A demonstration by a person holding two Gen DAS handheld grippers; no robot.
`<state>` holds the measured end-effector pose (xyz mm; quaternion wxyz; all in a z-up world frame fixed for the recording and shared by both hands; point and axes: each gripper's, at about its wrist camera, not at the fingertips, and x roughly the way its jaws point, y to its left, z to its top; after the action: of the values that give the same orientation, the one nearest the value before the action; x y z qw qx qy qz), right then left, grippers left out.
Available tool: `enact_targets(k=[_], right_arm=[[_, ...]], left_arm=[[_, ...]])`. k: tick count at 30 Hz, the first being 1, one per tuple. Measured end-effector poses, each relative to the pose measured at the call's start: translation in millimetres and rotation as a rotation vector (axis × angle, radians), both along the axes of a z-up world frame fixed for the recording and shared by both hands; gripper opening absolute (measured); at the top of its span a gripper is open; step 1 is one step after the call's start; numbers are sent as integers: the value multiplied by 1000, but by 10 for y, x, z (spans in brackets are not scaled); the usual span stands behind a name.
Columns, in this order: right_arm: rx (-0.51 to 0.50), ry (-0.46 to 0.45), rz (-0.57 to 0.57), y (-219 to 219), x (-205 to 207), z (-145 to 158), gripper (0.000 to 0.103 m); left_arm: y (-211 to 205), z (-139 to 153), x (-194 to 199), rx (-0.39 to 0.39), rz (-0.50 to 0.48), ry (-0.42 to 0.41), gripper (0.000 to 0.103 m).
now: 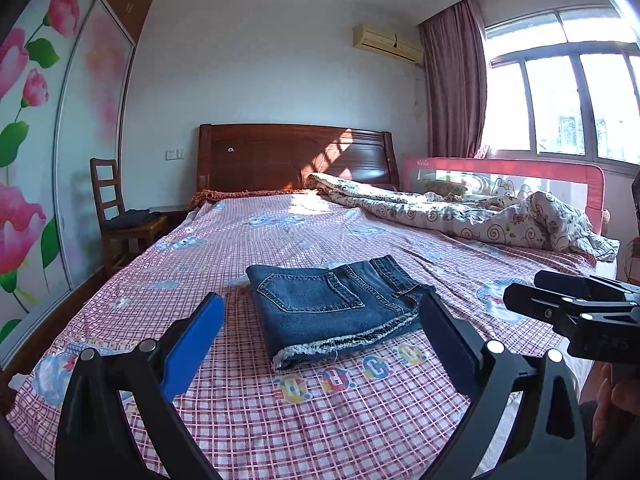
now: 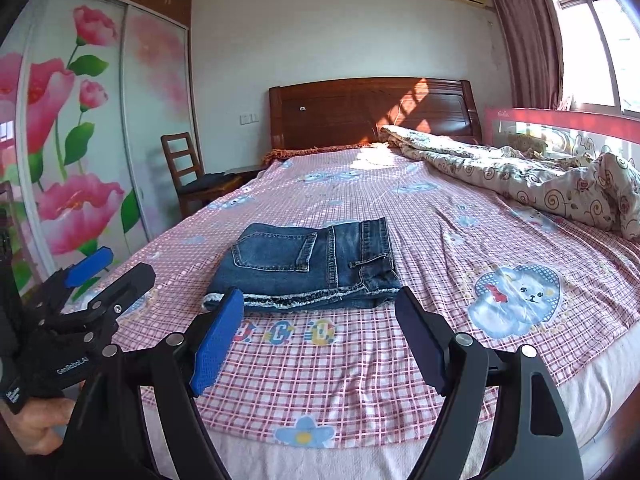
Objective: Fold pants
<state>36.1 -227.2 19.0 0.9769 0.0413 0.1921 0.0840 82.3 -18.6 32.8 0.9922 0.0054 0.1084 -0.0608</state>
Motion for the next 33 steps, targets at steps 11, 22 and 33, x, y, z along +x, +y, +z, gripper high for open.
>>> enact_targets(k=[11, 22, 33], right_arm=[[0, 8, 7, 23, 1, -9, 77], [12, 21, 5, 28, -1, -30, 77], [13, 29, 6, 37, -3, -49, 77]], left_arm=[[-21, 12, -7, 5, -1, -3, 98], [-36, -12, 5, 11, -2, 13, 98], [-39, -15, 9, 14, -1, 20, 98]])
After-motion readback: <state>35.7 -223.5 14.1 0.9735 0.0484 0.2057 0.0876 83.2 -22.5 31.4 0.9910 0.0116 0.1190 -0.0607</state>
